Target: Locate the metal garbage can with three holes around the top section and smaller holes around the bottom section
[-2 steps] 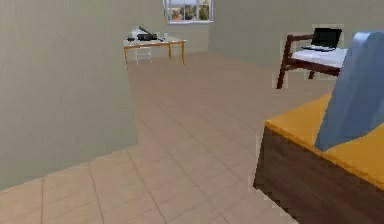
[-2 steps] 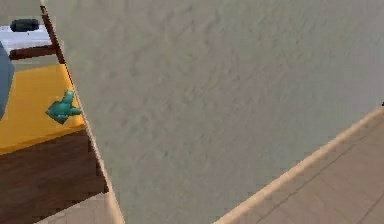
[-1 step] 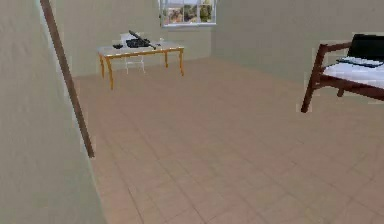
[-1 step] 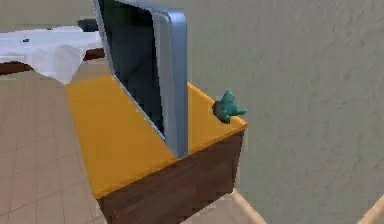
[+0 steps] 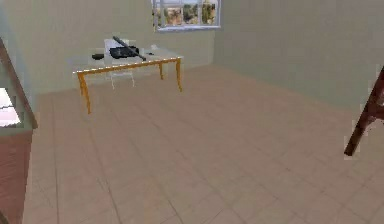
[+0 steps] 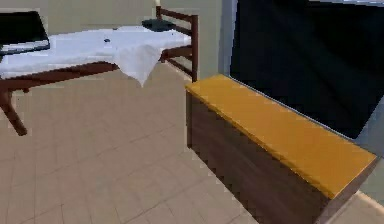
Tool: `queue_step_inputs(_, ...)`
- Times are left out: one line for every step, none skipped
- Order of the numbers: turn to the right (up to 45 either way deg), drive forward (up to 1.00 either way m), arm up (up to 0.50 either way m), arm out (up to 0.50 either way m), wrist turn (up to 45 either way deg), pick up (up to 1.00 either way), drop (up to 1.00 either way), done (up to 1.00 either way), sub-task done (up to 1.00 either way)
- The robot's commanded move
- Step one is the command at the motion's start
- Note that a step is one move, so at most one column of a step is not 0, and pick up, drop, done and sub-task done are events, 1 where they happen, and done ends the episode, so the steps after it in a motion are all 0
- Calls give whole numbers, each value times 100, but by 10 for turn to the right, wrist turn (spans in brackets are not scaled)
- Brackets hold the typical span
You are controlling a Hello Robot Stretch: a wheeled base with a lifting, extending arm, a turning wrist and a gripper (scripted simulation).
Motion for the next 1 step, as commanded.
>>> queue_step_inputs(150, 0, 0, 0, 0, 0, 0, 0, 0)
